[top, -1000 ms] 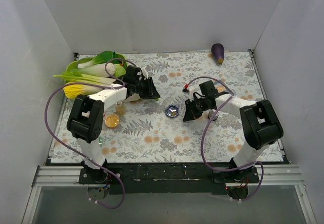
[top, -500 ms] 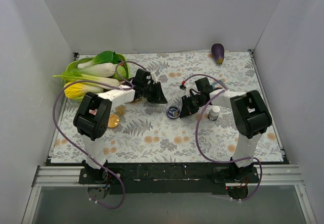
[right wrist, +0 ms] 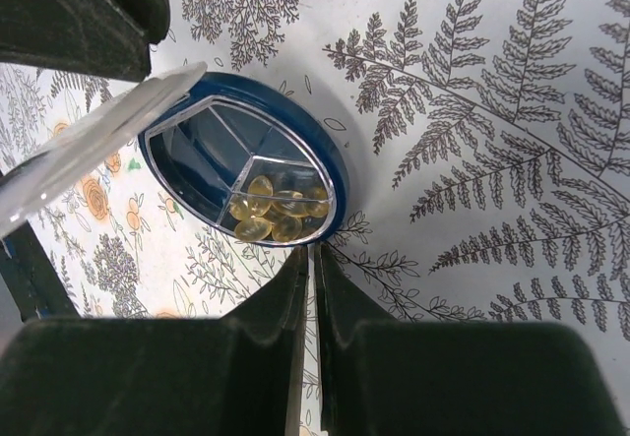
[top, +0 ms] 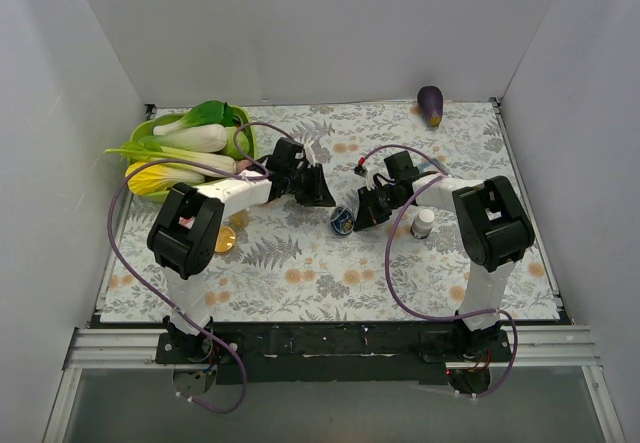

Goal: Sort the pills into containers

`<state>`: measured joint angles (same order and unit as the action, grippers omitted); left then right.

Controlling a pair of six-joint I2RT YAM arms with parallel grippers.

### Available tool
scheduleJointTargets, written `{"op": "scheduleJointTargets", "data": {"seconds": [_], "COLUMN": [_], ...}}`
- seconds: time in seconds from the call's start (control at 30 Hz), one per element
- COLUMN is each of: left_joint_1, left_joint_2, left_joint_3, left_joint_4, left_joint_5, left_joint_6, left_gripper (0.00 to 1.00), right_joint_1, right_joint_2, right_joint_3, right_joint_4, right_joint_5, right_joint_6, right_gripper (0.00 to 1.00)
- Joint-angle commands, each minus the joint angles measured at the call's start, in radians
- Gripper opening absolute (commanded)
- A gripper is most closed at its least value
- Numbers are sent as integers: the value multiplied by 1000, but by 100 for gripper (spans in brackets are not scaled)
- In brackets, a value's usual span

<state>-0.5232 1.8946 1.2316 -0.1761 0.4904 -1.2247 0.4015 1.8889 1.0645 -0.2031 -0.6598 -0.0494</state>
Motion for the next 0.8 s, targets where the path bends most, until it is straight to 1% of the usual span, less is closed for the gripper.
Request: {"op": "scheduleJointTargets", "data": {"seconds": [0.0,0.3,0.53,0.67,0.77], "left_joint_1": [-3,18,40,48,48], "left_joint_2": [1,-3,-28,-69,-106], "left_joint_3": [-4,9,3,-10,-30], "left_joint_4": [-26,-75,-99,-85,-50], "left_joint_5": [-55,-144,-211,-217,-178], "left_joint_6": [-6,-6,-15,-22,-25], "left_gripper": [15,16,21,22,22], "right_joint_1": [5,5,5,5,5], "right_joint_2": [-14,-25,-30,-25,-22], "right_joint_3": [-11,-12,-14,-9,-8], "right_joint_4": [24,22,21,16,14], "right_joint_5": [25,15,15,19,19], "right_joint_6": [-10,-12,-15,-17,-17], "right_gripper": [12,12,12,12,12]}}
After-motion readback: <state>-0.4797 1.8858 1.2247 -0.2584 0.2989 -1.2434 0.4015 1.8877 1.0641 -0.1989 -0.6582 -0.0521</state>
